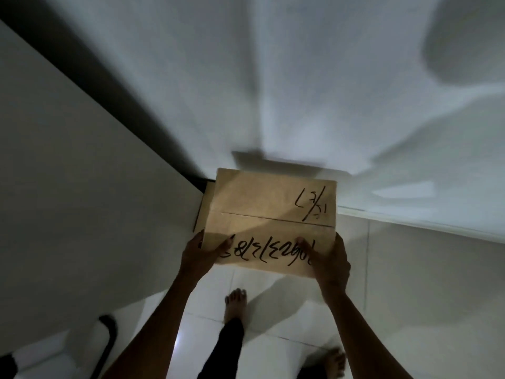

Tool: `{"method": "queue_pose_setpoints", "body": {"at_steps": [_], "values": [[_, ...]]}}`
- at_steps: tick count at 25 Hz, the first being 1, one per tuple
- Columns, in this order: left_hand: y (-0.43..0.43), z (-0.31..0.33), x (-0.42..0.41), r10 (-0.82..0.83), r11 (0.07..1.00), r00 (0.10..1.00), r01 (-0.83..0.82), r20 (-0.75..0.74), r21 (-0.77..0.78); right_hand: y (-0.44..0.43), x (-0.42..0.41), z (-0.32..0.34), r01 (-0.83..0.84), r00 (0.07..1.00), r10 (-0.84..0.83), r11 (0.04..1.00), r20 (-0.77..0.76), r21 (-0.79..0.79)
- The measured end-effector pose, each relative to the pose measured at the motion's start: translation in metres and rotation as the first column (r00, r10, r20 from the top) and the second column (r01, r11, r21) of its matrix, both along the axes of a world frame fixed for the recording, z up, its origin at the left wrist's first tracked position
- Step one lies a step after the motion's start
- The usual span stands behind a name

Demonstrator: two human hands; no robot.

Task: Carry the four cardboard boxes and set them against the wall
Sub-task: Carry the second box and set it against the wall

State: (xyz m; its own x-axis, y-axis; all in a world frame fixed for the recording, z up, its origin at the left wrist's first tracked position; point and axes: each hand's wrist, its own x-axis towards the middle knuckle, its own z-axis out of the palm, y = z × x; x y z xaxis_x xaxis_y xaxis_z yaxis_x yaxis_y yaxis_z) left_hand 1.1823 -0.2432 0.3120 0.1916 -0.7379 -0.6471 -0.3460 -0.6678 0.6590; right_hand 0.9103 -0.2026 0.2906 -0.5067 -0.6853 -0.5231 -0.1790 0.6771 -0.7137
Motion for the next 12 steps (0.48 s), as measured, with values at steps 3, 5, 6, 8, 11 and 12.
{"method": "queue_pose_setpoints", "body": {"at_steps": [3, 5, 6, 8, 11, 12], "values": [[-0.035, -0.07, 0.05, -0.028, 0.999, 0.998, 0.031, 0.052, -0.044, -0.031, 0.049, -0.071, 0.016, 1.0, -0.016, 1.0, 0.004, -0.018], [-0.052, -0.111, 0.072, -0.049, 0.996, 0.993, 0.057, 0.105, -0.067, -0.045, 0.075, -0.11, 0.018, 1.0, -0.018, 0.999, -0.017, -0.03], [-0.059, -0.135, 0.083, -0.052, 0.995, 0.989, 0.063, 0.135, -0.076, -0.051, 0.088, -0.134, 0.018, 0.999, -0.019, 0.999, -0.031, -0.036], [-0.07, -0.179, 0.096, -0.044, 0.997, 0.98, 0.055, 0.194, -0.053, -0.062, 0.109, -0.174, 0.032, 0.999, -0.032, 0.999, -0.035, -0.021], [-0.074, -0.215, 0.103, -0.021, 0.999, 0.975, 0.029, 0.223, -0.034, -0.069, 0.128, -0.211, 0.069, 0.995, -0.069, 0.998, -0.067, -0.002], [-0.074, -0.219, 0.103, -0.02, 0.997, 0.967, 0.039, 0.253, -0.069, -0.071, 0.131, -0.218, 0.079, 0.993, -0.079, 0.997, -0.089, -0.004]]}}
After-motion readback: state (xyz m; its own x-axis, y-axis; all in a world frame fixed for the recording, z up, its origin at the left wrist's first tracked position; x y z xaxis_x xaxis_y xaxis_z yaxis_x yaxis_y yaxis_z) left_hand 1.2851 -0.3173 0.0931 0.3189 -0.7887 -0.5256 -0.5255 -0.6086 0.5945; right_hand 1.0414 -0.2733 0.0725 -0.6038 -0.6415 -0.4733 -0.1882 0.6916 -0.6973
